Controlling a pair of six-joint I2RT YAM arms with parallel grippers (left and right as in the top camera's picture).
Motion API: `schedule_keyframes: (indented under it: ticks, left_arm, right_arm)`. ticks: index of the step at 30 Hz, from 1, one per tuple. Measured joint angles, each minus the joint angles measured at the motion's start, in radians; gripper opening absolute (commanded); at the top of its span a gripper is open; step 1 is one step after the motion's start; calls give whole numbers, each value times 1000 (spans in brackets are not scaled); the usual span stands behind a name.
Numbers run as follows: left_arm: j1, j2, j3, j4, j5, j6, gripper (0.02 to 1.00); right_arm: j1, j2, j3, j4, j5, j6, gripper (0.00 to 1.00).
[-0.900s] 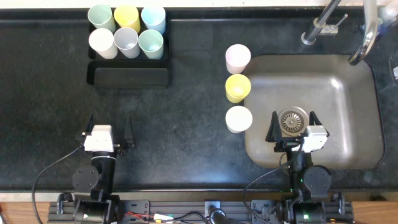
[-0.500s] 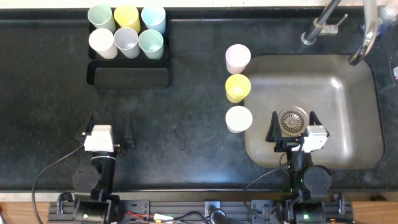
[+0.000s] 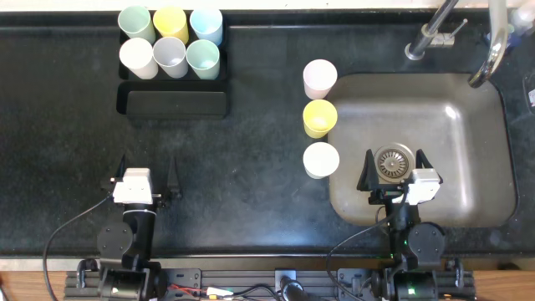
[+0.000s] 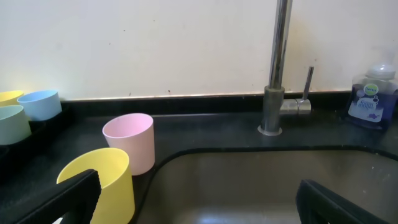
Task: Store Cups
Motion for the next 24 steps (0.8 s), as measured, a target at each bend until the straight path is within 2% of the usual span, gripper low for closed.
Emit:
schedule_keyframes:
  ticks: [9, 13, 19, 24]
  left_arm:
    - [0, 1, 3, -9, 11, 0, 998]
    - [0, 103, 92, -112, 55, 0, 998]
    - [0, 532, 543, -342, 173, -24, 998]
    - [-7, 1012, 1123, -751, 259, -41, 998]
  right_arm:
    - [0, 0, 0, 0, 0, 0, 996]
    - [0, 0, 0, 0, 0, 0, 998]
    - [0, -1, 0, 0, 0, 0, 996]
    - [0, -3, 0, 0, 0, 0, 998]
